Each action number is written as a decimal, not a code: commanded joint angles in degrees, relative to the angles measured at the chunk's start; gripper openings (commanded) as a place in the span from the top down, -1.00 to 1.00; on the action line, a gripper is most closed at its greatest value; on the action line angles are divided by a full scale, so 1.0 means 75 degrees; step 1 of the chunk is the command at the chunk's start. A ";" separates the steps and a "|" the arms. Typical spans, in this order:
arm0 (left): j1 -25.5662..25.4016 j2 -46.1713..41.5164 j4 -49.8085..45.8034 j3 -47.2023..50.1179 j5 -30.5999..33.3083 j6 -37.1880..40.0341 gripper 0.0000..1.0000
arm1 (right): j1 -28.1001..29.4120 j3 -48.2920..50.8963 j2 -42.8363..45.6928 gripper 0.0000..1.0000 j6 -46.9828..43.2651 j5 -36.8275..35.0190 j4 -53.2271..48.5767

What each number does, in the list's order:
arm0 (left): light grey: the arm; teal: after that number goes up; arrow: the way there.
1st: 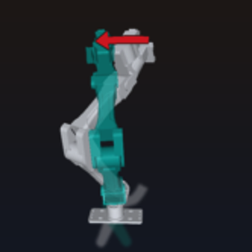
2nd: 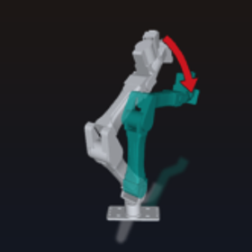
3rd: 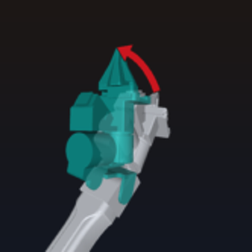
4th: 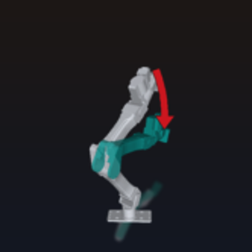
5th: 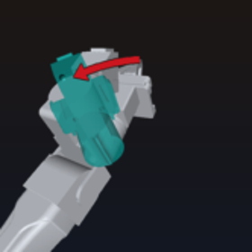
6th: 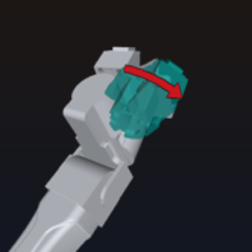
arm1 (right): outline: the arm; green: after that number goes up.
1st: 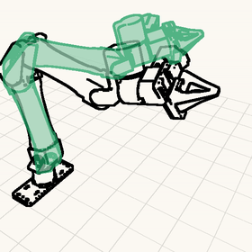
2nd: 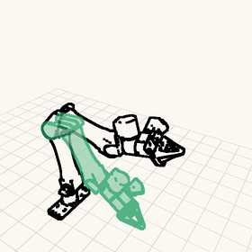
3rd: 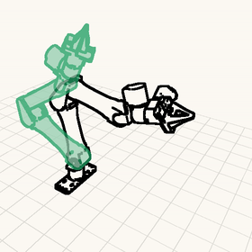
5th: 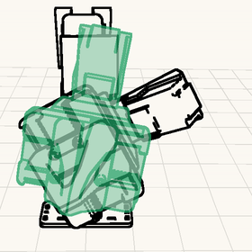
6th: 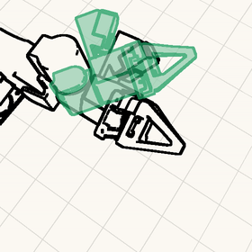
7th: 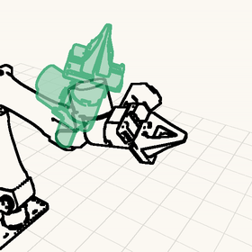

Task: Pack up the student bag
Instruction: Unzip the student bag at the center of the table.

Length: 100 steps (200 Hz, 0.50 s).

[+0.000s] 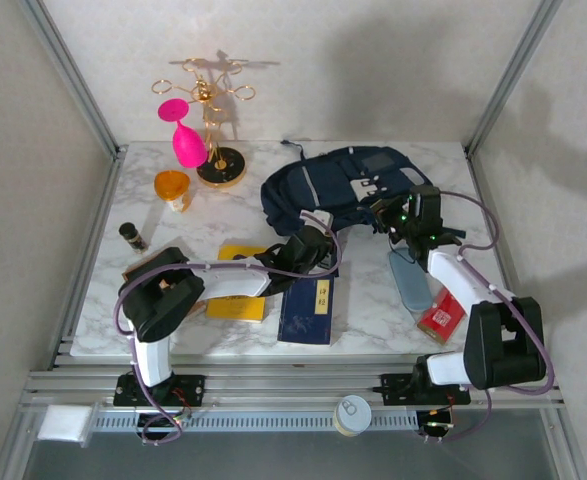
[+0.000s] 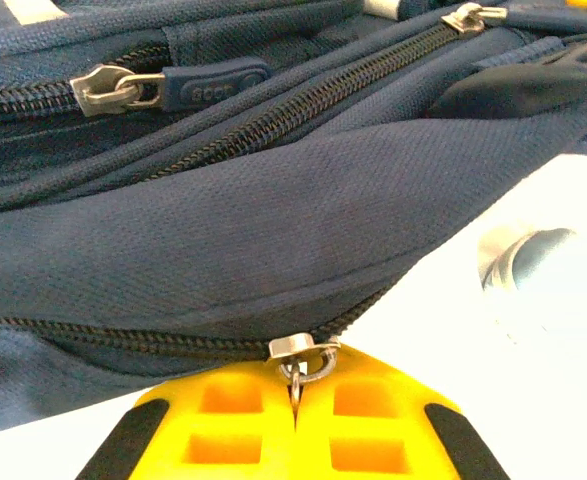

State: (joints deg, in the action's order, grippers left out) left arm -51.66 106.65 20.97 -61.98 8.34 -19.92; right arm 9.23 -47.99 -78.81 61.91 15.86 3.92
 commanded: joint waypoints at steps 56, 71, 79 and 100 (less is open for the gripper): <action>-0.0016 -0.0144 -0.0738 -0.0394 -0.0895 -0.0250 1.00 | -0.0526 -0.1554 -0.0912 0.43 -0.1188 0.0119 -0.0248; 0.0010 -0.0067 -0.0819 -0.0654 -0.0616 -0.0455 1.00 | -0.0550 -0.1339 -0.0704 0.03 -0.1310 -0.0076 -0.0525; 0.0018 -0.0064 -0.0757 -0.0715 -0.0623 -0.0538 1.00 | -0.0581 -0.1160 -0.0533 -0.19 -0.1329 -0.0062 -0.0617; 0.0021 -0.0047 -0.0664 -0.0878 -0.0721 -0.0568 1.00 | -0.0623 -0.0720 0.0069 -0.57 -0.1452 0.0100 -0.1062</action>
State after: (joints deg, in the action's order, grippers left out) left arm -51.53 106.26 16.29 -65.56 3.40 -22.52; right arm 5.54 -55.94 -84.36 53.76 17.78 -2.15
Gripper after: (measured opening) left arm 0.038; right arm 0.719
